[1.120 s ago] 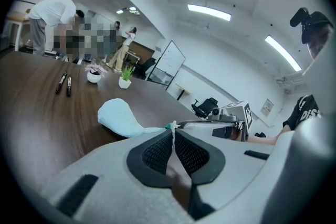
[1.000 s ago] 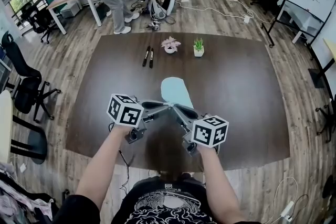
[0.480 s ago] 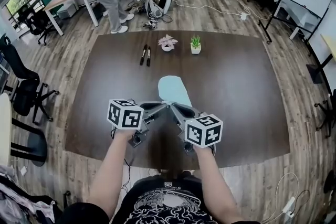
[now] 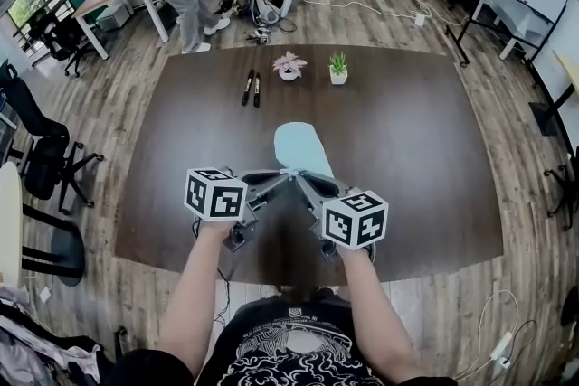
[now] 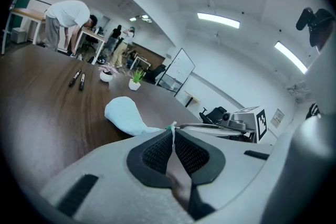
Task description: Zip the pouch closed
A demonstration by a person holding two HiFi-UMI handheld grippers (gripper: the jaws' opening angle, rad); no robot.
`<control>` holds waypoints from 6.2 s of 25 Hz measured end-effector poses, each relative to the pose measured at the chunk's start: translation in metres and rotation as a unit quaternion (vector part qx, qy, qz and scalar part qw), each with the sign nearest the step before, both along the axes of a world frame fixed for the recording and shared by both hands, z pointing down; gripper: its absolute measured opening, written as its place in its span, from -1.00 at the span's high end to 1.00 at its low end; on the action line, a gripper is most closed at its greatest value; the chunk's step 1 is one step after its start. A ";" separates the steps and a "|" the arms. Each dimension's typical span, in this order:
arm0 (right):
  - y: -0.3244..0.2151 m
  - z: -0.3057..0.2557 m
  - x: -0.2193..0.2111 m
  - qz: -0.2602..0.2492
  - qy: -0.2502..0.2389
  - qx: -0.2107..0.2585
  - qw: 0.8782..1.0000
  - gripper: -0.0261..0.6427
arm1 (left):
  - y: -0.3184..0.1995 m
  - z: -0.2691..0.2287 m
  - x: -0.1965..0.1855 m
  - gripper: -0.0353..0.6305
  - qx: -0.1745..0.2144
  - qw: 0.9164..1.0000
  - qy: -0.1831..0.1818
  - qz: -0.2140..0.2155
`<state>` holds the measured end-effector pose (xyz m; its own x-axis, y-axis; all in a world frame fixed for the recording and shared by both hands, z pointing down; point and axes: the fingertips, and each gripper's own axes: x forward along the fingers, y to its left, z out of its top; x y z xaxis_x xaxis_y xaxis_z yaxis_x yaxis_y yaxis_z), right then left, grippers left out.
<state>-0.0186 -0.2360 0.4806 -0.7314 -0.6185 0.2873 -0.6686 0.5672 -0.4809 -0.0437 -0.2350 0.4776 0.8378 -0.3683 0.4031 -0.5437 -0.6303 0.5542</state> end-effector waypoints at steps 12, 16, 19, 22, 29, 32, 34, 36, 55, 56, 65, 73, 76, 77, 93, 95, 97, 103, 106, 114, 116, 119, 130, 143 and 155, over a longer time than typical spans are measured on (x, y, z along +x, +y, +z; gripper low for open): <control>0.000 0.006 0.001 0.004 0.002 -0.011 1.000 0.92 | 0.002 0.004 -0.001 0.83 -0.003 1.000 -0.002 -0.001; 0.000 0.005 -0.001 0.004 0.006 -0.010 1.000 0.92 | 0.003 0.004 -0.004 0.83 -0.002 1.000 -0.004 -0.002; -0.001 0.007 -0.002 0.006 0.010 -0.012 1.000 0.92 | 0.002 0.005 -0.004 0.83 -0.002 1.000 -0.005 -0.002; -0.003 0.010 0.002 0.015 0.018 -0.015 1.000 0.92 | 0.003 0.005 -0.004 0.83 -0.004 1.000 -0.002 -0.002; -0.003 0.012 0.003 0.018 0.022 -0.018 0.999 0.92 | 0.003 0.004 -0.008 0.83 0.001 1.000 -0.006 -0.009; -0.003 0.013 0.003 0.019 0.025 -0.020 0.999 0.92 | 0.002 0.004 -0.010 0.83 0.003 1.000 -0.008 -0.015; -0.003 0.014 0.003 0.022 0.030 -0.019 0.999 0.92 | 0.001 0.005 -0.012 0.83 0.005 1.000 -0.011 -0.019; -0.004 0.016 0.004 0.028 0.034 -0.021 0.999 0.92 | 0.000 0.005 -0.014 0.83 0.006 1.000 -0.013 -0.024; -0.004 0.024 0.006 0.040 0.043 -0.022 0.998 0.92 | -0.005 0.012 -0.027 0.83 0.009 0.997 -0.020 -0.071; -0.005 0.024 0.006 0.040 0.045 -0.021 0.998 0.92 | -0.006 0.012 -0.028 0.83 0.010 0.997 -0.021 -0.073; -0.007 0.027 0.007 0.044 0.046 -0.022 0.998 0.92 | -0.010 0.014 -0.036 0.83 0.014 0.995 -0.026 -0.092; -0.007 0.030 0.012 0.054 0.054 -0.023 0.997 0.92 | -0.013 0.015 -0.046 0.83 0.015 0.993 -0.028 -0.117; -0.006 0.032 0.013 0.059 0.060 -0.021 0.996 0.92 | -0.014 0.017 -0.051 0.83 0.018 0.991 -0.035 -0.129; -0.006 0.032 0.013 0.060 0.060 -0.021 0.996 0.92 | -0.014 0.017 -0.054 0.83 0.019 0.990 -0.036 -0.135; -0.004 0.032 0.021 0.069 0.062 -0.024 0.995 0.92 | -0.018 0.020 -0.065 0.83 0.022 0.984 -0.037 -0.173; -0.005 0.032 0.022 0.070 0.063 -0.024 0.995 0.92 | -0.019 0.020 -0.067 0.83 0.021 0.983 -0.038 -0.177; -0.006 0.033 0.021 0.070 0.063 -0.024 0.995 0.92 | -0.019 0.021 -0.068 0.83 0.021 0.983 -0.040 -0.178; -0.005 0.036 0.020 0.070 0.061 -0.027 0.995 0.92 | -0.018 0.026 -0.072 0.83 0.021 0.982 -0.045 -0.181; -0.007 0.036 0.023 0.074 0.065 -0.027 0.995 0.92 | -0.020 0.026 -0.076 0.83 0.021 0.980 -0.046 -0.192; -0.007 0.035 0.029 0.078 0.068 -0.028 0.994 0.92 | -0.021 0.025 -0.079 0.83 0.021 0.979 -0.045 -0.199; -0.008 0.035 0.030 0.078 0.067 -0.028 0.994 0.92 | -0.021 0.026 -0.079 0.83 0.022 0.978 -0.047 -0.200; -0.008 0.037 0.030 0.079 0.066 -0.028 0.994 0.92 | -0.022 0.027 -0.079 0.83 0.024 0.978 -0.048 -0.203; -0.008 0.037 0.040 0.089 0.071 -0.030 0.993 0.92 | -0.021 0.024 -0.087 0.83 0.023 0.975 -0.049 -0.215; -0.012 0.039 0.049 0.102 0.071 -0.034 0.992 0.92 | -0.022 0.026 -0.096 0.83 0.018 0.972 -0.049 -0.231; -0.014 0.042 0.055 0.111 0.070 -0.034 0.991 0.92 | -0.022 0.032 -0.098 0.83 0.016 0.971 -0.049 -0.234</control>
